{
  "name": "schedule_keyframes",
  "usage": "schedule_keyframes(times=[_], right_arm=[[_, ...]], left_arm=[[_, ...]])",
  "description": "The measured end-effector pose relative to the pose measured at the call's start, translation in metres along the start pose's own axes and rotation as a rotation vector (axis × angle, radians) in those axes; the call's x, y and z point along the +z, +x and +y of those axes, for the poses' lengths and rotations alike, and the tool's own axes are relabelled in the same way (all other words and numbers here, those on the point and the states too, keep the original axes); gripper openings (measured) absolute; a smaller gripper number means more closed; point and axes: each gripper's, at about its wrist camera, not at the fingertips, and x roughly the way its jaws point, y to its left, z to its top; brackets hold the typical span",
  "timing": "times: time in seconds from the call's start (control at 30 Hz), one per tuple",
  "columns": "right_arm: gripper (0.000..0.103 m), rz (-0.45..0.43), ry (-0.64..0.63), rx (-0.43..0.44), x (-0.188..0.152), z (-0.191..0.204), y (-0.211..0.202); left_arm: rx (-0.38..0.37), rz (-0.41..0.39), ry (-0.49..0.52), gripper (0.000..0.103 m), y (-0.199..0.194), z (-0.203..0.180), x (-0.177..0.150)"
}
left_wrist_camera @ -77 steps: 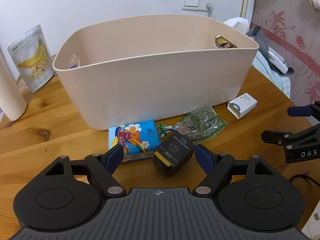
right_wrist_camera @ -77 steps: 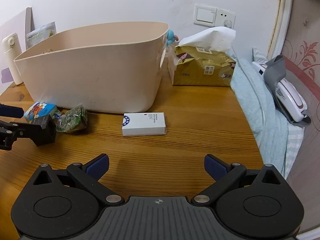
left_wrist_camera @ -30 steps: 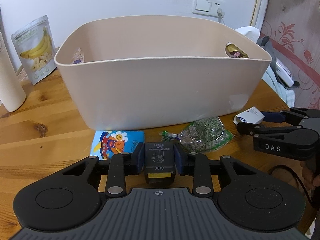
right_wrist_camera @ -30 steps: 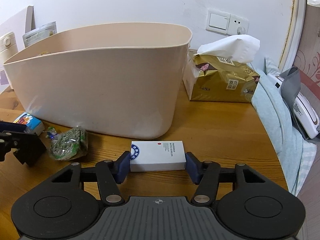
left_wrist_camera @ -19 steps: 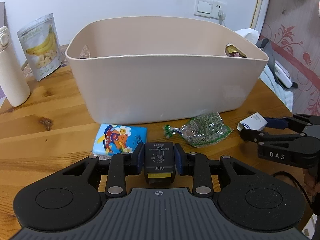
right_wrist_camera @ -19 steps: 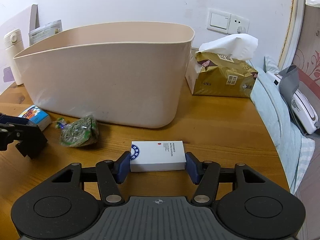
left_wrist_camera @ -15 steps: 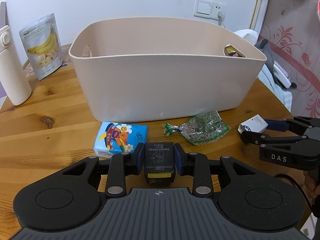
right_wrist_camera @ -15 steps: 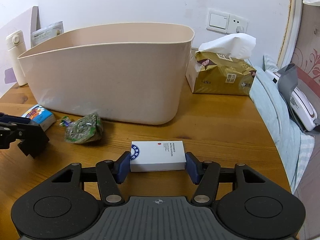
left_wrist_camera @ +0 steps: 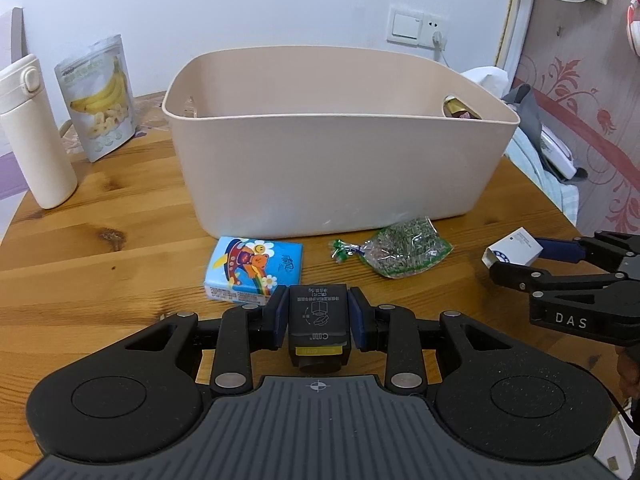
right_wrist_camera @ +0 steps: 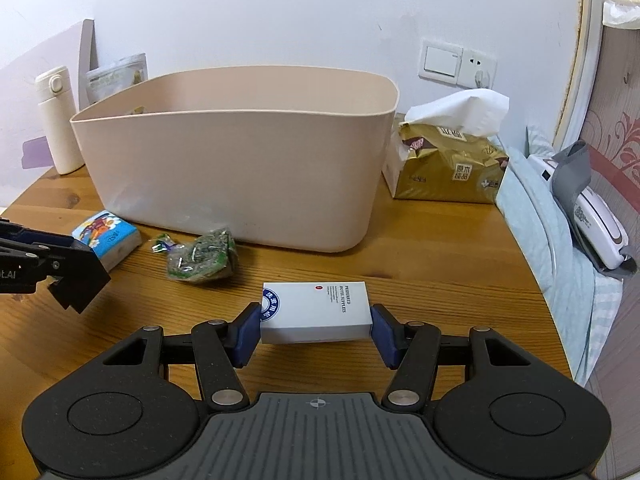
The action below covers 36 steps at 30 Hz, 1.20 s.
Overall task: Organize objects
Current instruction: 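Lift the black box and white medicine box over the beige bin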
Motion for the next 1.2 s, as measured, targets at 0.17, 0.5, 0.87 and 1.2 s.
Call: schedule_keyframes(times=[0.17,0.5,0.87,1.2], right_arm=[[0.056,-0.012,-0.007,-0.001,0.002,0.001,-0.006],[0.056,-0.054,-0.015,-0.019,0.011,0.003,-0.021],[0.056,-0.134,-0.036,-0.037,0.037,0.008,-0.041],[0.056,-0.211,-0.069,-0.093,0.064,0.003,-0.058]], left_arm=[[0.001,-0.008,-0.005,0.032,-0.005,0.003,-0.002],[0.0,-0.041,0.008,0.032,-0.019,0.007,0.006],[0.001,-0.128,0.02,0.032,-0.041,0.012,0.034],[-0.006,-0.201,0.046,0.032,-0.051,0.011,0.062]])
